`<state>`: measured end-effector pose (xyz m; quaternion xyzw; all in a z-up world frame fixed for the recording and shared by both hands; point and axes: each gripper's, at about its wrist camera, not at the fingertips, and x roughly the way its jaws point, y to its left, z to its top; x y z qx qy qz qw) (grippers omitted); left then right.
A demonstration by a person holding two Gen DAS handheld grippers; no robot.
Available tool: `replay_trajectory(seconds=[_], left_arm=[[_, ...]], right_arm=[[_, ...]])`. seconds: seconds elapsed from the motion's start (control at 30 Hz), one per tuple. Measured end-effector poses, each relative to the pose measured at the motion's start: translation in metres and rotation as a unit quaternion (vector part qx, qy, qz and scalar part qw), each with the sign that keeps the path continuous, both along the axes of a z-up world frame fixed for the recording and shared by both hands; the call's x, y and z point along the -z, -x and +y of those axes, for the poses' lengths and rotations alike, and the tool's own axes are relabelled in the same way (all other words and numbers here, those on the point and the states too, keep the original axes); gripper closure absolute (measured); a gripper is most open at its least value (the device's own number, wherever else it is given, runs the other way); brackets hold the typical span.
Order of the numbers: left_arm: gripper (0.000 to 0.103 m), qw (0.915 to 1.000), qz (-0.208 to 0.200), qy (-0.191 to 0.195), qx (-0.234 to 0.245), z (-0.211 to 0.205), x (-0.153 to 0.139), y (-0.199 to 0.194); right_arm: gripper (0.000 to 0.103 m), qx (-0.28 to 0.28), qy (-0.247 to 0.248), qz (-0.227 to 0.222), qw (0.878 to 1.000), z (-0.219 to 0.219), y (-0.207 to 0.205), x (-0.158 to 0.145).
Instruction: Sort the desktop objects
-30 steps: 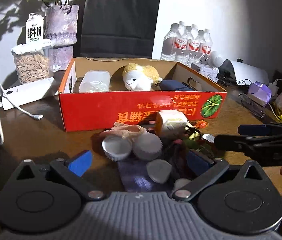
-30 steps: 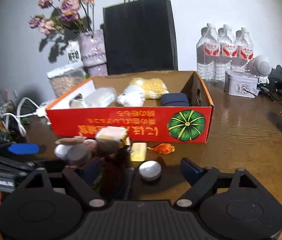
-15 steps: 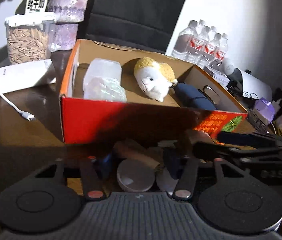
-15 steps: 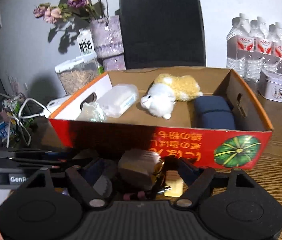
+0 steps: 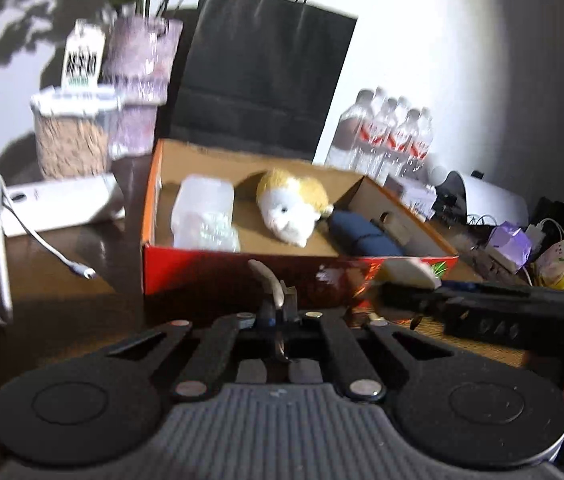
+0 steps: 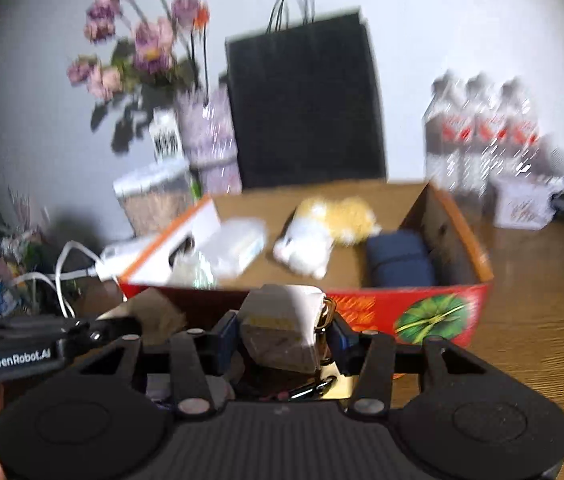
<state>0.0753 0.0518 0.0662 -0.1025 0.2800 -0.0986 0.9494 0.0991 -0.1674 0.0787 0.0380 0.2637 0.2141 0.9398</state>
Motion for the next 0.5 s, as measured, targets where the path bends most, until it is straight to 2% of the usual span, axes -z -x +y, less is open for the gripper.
replay_trajectory(seconds=[0.17,0.33,0.5], left_arm=[[0.099,0.9995,-0.029,0.002,-0.011,-0.004,-0.024,0.046],[0.099,0.9988,-0.049,-0.004,0.006,-0.017,-0.04,0.093],[0.099,0.9982,-0.059,0.0,0.012,-0.025,-0.048,0.116]], right_arm=[[0.056,0.016,-0.011,-0.041,0.999,-0.035,0.051,-0.024],[0.056,0.006,-0.008,-0.028,1.0,-0.051,0.09,-0.021],[0.056,0.002,-0.026,-0.029,0.999,-0.052,0.109,-0.022]])
